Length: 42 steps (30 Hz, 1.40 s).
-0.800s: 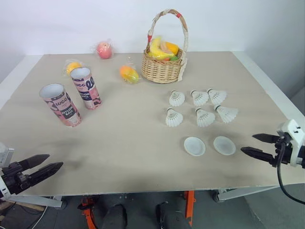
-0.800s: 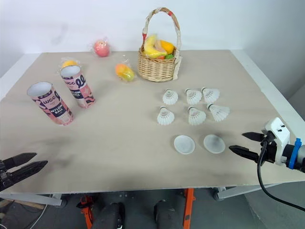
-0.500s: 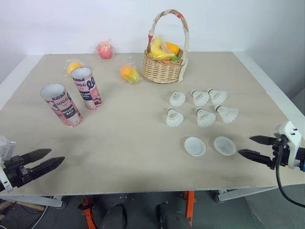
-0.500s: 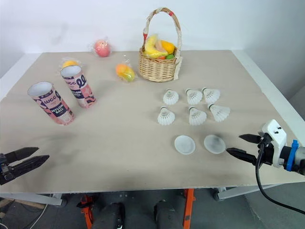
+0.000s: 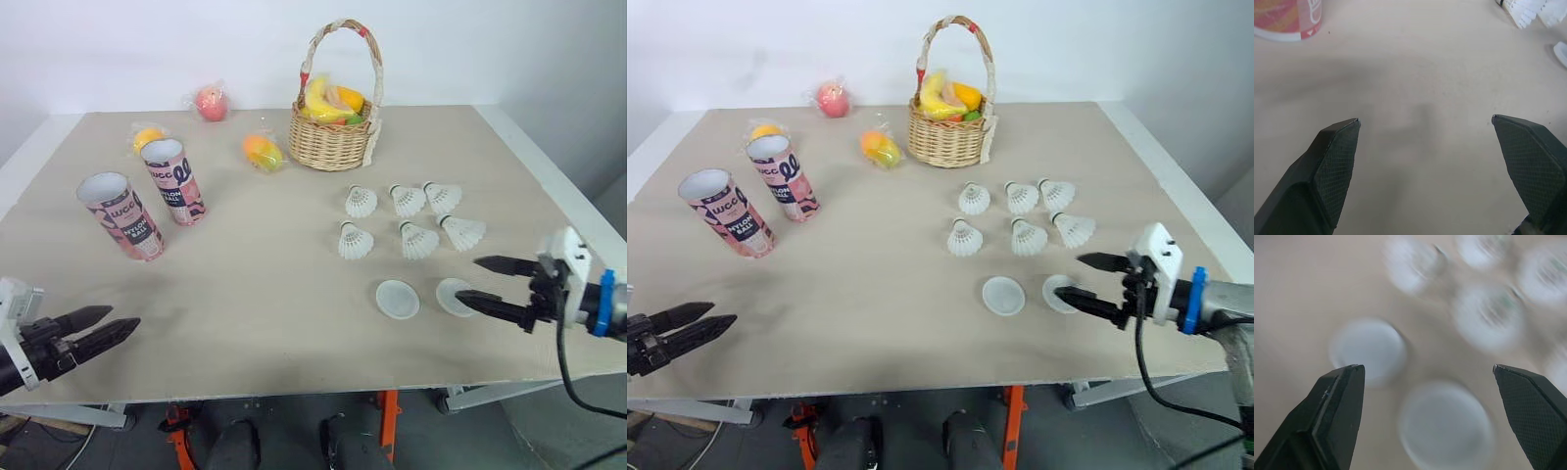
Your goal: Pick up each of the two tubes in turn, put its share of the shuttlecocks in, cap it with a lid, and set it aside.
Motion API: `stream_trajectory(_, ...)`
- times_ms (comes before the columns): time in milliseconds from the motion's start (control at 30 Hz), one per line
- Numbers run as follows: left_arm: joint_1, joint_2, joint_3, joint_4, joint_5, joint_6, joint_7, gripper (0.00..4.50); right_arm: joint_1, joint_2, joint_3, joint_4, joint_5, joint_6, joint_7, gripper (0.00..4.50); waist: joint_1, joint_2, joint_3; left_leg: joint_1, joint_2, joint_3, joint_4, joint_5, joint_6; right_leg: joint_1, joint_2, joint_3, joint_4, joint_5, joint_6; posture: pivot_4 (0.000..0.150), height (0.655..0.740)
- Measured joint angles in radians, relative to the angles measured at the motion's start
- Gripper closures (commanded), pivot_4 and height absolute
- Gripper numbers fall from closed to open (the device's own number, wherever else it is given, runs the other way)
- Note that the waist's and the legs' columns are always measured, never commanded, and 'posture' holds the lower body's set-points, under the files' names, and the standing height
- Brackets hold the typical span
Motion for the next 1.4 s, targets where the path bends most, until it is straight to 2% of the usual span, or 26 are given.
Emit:
stream_trajectory(100,0.028,-0.044,0.025,-0.03,-0.01,-0.004,0.043,0.0,-0.076,0.053,0.092,-0.077,0.036,0.034,-0.007,0.02,0.005,-0.002,0.0,-0.001,0.0,-0.001,0.0,0.0,0.0,0.0,0.0,-0.001,0.0,0.0,0.0,0.15,0.74)
stream_trajectory(200,0.007,-0.158,0.074,-0.061,-0.009,-0.086,0.138,0.0,-0.314,0.181,0.221,-0.082,0.041,0.094,-0.081,0.02,-0.001,-0.003,0.001,-0.001,0.002,0.001,0.001,0.0,0.0,-0.001,0.0,-0.001,0.0,0.004,0.0,0.15,0.74)
stream_trajectory(267,-0.008,-0.173,0.084,-0.062,0.0,-0.123,0.166,0.0,-0.354,0.202,0.255,-0.086,0.03,0.094,-0.096,0.02,0.004,-0.007,-0.002,-0.001,0.004,0.0,0.001,0.0,0.0,-0.001,0.002,-0.003,0.0,0.004,-0.002,0.15,0.74)
stream_trajectory(433,-0.06,-0.211,0.087,-0.021,0.139,-0.316,0.256,0.0,-0.48,0.346,0.386,-0.023,-0.067,0.125,-0.228,0.02,0.009,-0.011,-0.004,-0.002,0.005,0.001,0.001,0.0,0.0,-0.001,0.001,-0.005,0.0,0.003,-0.004,0.15,0.74)
stream_trajectory(600,-0.111,-0.211,-0.018,0.066,0.247,-0.403,0.279,0.0,-0.484,0.396,0.414,-0.017,-0.107,0.135,-0.289,0.02,0.009,-0.011,-0.004,-0.003,0.004,0.001,0.001,0.0,-0.001,-0.002,-0.001,-0.005,0.0,0.004,-0.005,0.15,0.74)
stream_trajectory(767,-0.275,-0.184,-0.125,0.227,0.325,-0.458,0.275,0.0,-0.463,0.425,0.421,-0.067,-0.122,0.147,-0.344,0.02,0.009,-0.012,-0.005,-0.003,0.007,0.0,0.001,0.0,-0.001,-0.002,0.003,-0.007,0.0,0.006,-0.001,0.15,0.74)
stream_trajectory(867,-0.45,-0.148,-0.201,0.397,0.376,-0.505,0.261,0.0,-0.435,0.44,0.431,-0.142,-0.117,0.195,-0.383,0.02,0.01,-0.012,-0.005,-0.003,0.009,-0.001,0.001,0.0,-0.001,-0.002,0.007,-0.008,0.0,0.007,-0.002,0.15,0.74)
stream_trajectory(1067,-0.617,-0.125,-0.314,0.627,0.445,-0.591,0.177,0.0,-0.413,0.428,0.428,-0.198,-0.115,0.25,-0.424,0.02,0.007,-0.012,-0.005,-0.003,0.01,-0.001,0.0,0.0,-0.001,-0.003,0.008,-0.007,0.0,0.006,-0.003,0.15,0.74)
stream_trajectory(1400,-0.866,-0.112,-0.384,0.948,0.541,-0.716,0.146,0.0,-0.373,0.402,0.378,-0.28,-0.1,0.294,-0.48,0.02,0.009,-0.013,-0.005,-0.005,0.01,-0.002,0.001,0.0,-0.001,-0.003,0.009,-0.006,0.0,0.007,-0.002,0.15,0.74)
